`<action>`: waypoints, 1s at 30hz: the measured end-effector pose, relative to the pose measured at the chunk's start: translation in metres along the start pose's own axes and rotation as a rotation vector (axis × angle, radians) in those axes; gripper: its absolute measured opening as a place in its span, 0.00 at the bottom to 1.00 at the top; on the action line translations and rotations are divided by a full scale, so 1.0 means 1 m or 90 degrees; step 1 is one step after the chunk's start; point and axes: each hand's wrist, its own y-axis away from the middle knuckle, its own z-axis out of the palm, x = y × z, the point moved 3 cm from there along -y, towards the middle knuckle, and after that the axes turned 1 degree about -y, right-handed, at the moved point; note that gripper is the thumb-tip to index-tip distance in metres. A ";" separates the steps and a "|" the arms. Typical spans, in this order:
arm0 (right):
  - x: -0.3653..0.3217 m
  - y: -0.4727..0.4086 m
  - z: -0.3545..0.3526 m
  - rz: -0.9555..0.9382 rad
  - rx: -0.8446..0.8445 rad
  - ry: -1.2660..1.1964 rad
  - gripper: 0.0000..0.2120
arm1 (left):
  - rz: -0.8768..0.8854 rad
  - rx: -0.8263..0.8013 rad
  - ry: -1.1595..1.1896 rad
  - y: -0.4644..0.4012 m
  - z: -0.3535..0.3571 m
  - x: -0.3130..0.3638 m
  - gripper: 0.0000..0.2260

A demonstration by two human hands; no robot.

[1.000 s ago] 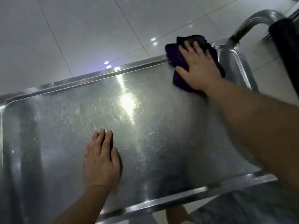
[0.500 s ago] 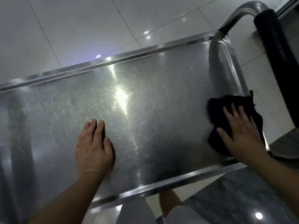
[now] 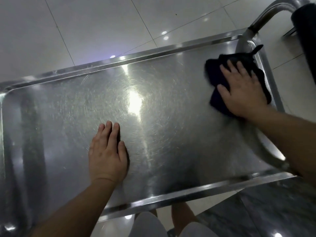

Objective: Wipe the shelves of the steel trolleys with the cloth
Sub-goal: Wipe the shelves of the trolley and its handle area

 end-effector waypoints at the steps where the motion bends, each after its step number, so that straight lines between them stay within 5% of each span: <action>1: -0.001 -0.032 -0.008 0.016 0.015 -0.005 0.33 | 0.001 0.002 -0.001 0.000 0.000 0.001 0.26; 8: -0.012 -0.091 -0.027 0.061 0.019 -0.023 0.34 | -0.017 -0.001 0.015 -0.004 -0.003 0.004 0.26; 20: -0.018 0.243 0.066 -0.074 -0.103 0.062 0.31 | -0.014 -0.011 0.009 -0.002 -0.004 0.001 0.26; 30: -0.093 0.034 0.026 -0.097 0.015 0.026 0.31 | 0.004 -0.008 -0.017 -0.003 0.002 -0.002 0.26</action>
